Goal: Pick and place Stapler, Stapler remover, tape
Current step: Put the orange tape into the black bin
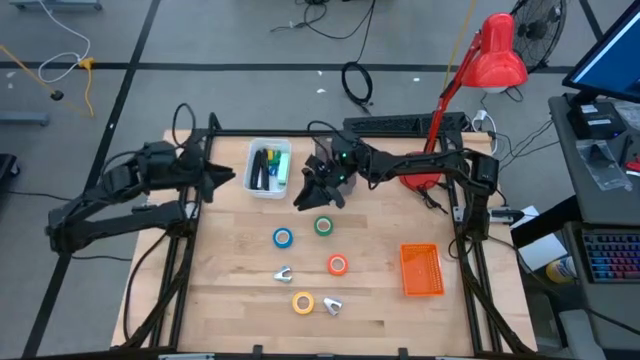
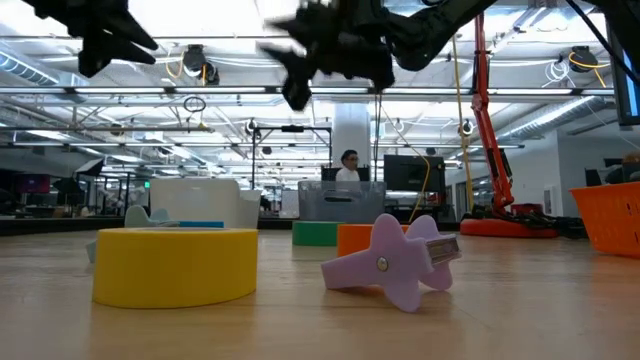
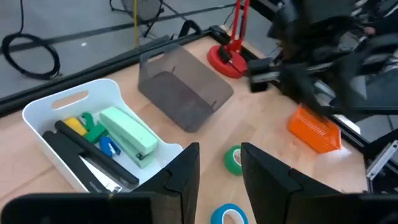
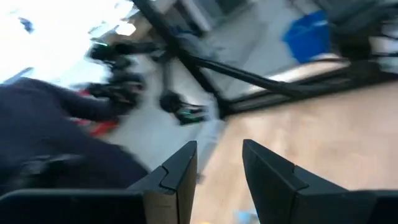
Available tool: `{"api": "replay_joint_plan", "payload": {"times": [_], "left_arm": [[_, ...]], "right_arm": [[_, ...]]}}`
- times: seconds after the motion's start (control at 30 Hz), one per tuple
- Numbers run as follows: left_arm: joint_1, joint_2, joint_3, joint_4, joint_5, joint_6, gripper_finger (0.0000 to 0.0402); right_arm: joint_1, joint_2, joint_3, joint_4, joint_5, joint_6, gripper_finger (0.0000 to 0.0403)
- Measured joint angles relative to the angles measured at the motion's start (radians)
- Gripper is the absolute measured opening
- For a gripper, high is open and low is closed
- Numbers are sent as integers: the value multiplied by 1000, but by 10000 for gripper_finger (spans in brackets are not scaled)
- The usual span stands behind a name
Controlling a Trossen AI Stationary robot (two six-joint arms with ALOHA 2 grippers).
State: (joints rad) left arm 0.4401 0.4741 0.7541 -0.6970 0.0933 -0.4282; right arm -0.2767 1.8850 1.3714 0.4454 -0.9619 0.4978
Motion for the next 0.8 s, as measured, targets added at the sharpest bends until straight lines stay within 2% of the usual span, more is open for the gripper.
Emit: {"api": "replay_joint_plan", "payload": {"times": [0.1,0.2,0.37,0.47,0.57,0.8], "left_arm": [[-46,-51,-37,11,-30,-16,118],[-95,-107,-75,38,-41,-29,118],[-169,-167,-152,157,-73,-18,117],[-203,-171,-198,193,-99,-18,118],[-233,-171,-244,232,-100,-22,118],[-305,-195,-358,396,-106,-23,118]], "right_arm": [[18,-79,-87,-124,207,-112,123],[58,-190,-186,-173,435,-187,121],[155,-389,-398,-152,648,-170,122],[217,-478,-497,-143,714,-106,120],[290,-505,-561,-160,742,-37,119],[402,-488,-574,-233,755,50,118]]}}
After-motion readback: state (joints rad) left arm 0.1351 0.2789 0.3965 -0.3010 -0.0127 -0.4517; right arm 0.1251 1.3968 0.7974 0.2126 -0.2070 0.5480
